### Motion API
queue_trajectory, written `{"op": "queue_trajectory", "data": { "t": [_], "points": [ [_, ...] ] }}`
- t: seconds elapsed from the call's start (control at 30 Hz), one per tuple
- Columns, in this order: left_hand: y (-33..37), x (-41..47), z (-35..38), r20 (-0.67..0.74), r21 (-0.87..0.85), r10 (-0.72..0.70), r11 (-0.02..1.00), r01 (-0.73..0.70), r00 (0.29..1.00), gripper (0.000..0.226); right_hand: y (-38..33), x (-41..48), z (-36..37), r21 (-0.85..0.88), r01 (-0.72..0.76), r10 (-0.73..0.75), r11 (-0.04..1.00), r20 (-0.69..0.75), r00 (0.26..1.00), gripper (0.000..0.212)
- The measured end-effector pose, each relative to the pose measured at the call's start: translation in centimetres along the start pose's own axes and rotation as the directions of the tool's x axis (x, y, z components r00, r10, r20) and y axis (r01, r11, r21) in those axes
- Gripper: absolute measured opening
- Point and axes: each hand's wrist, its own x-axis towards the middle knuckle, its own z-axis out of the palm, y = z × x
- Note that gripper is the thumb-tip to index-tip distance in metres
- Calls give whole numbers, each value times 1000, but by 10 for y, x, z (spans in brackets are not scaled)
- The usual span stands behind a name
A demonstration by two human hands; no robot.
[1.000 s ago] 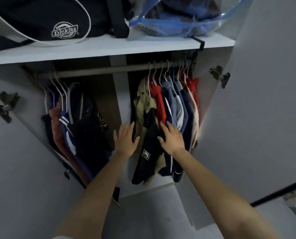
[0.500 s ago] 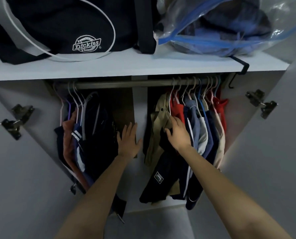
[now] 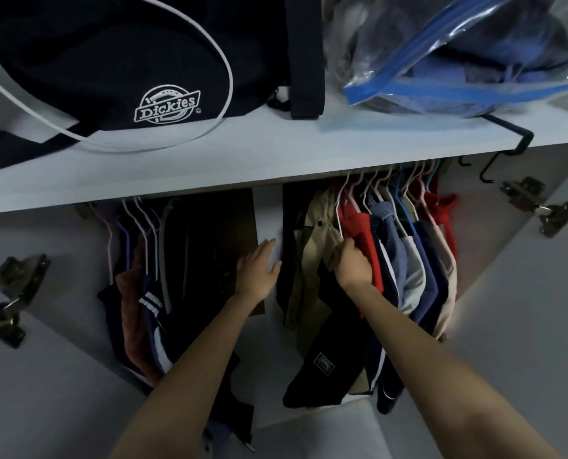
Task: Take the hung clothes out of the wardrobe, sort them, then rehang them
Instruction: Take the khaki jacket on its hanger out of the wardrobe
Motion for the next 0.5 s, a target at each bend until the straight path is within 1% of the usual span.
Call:
{"op": "queue_trajectory", "data": {
  "t": [0.07,0.13,0.2,0.33,0.43,0.5],
  "points": [
    [-4,4,-3,27,-67,15,998,-13,1000,55,-4,3,-3,14,-1,2,1000,-37,999,20],
    [-8,10,-6,35,-77,26,997,-23,999,55,-7,5,-4,44,-14,17,999,-67,998,18],
    [-8,14,-9,30,-90,39,995,-36,999,54,-9,4,-5,105,-61,72,993,-97,993,16],
    [-1,22,-10,33,-178,90,981,-83,995,50,-14,-2,-12,227,-139,178,964,-162,971,18],
    [2,30,-10,40,-202,119,973,-109,992,49,-20,-3,-20,267,-138,202,954,-229,952,24],
    [4,36,-10,52,-239,117,966,-101,992,48,-20,-4,-27,262,-109,177,959,-251,952,27]
  ]
}}
